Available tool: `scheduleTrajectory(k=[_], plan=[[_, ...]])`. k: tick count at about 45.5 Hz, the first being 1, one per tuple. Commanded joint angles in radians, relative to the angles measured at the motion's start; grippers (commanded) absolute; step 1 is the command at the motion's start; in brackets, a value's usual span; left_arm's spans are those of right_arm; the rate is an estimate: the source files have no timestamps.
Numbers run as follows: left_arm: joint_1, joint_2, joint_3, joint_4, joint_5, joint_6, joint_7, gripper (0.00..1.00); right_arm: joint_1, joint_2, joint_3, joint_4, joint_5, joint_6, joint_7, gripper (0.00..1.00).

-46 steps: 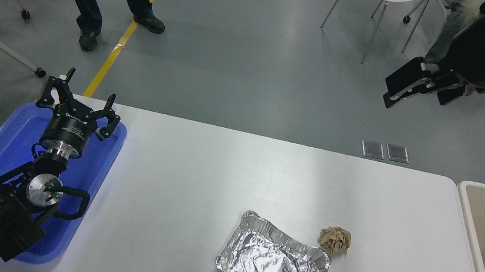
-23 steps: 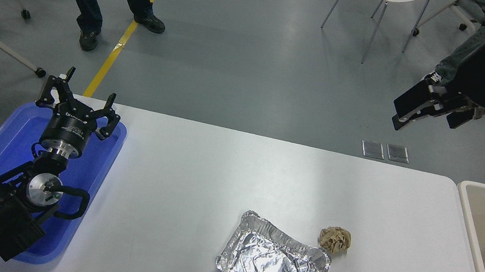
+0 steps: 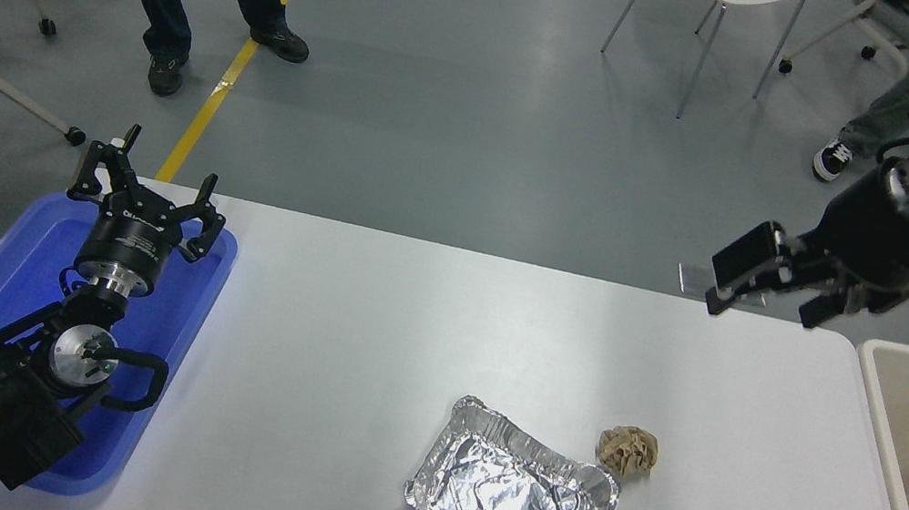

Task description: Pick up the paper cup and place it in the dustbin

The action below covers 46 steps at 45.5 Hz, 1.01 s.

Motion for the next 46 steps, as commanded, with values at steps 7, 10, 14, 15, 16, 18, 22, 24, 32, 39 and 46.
scheduleTrajectory(k=[7,10,14,15,16,18,22,24,32,39,46], plan=[[0.000,0.000,-0.001,-0.001,0.000,0.000,0.000,1.00,-0.212,0.009,0.127,0.000,0.038,0.000,0.000,1.00],[0.000,0.000,-0.001,0.000,0.000,0.000,0.000,1.00,-0.252,0.010,0.152,-0.012,0.036,0.000,-0.003,1.00],[0.000,0.000,-0.001,0.000,0.000,0.000,0.000,1.00,-0.282,0.022,0.162,-0.018,0.036,0.000,-0.003,1.00],[0.000,0.000,0.000,-0.001,0.000,0.000,0.000,1.00,-0.288,0.030,0.162,-0.019,0.036,0.000,-0.003,1.00],[0.000,0.000,-0.001,0.000,0.000,0.000,0.000,1.00,-0.310,0.050,0.162,-0.022,0.038,0.000,-0.003,1.00],[0.000,0.000,0.000,0.000,0.000,0.000,0.000,1.00,-0.330,0.058,0.172,-0.023,0.038,0.000,-0.003,1.00],[0.000,0.000,-0.001,-0.001,0.000,0.000,0.000,1.00,-0.376,0.064,0.192,-0.028,0.045,0.000,-0.003,0.99],[0.000,0.000,-0.001,0.000,0.000,0.000,0.000,1.00,-0.394,0.067,0.193,-0.032,0.051,0.000,-0.003,0.98],[0.000,0.000,-0.001,0.000,0.000,0.000,0.000,1.00,-0.472,0.099,0.215,-0.034,0.065,0.000,-0.003,0.89],[0.002,0.000,-0.001,0.000,0.000,0.000,0.000,1.00,-0.496,0.104,0.219,-0.031,0.067,0.000,-0.004,0.81],[0.000,0.000,-0.001,0.000,0.000,0.000,0.000,1.00,-0.534,0.104,0.215,-0.031,0.071,0.000,-0.006,0.70]])
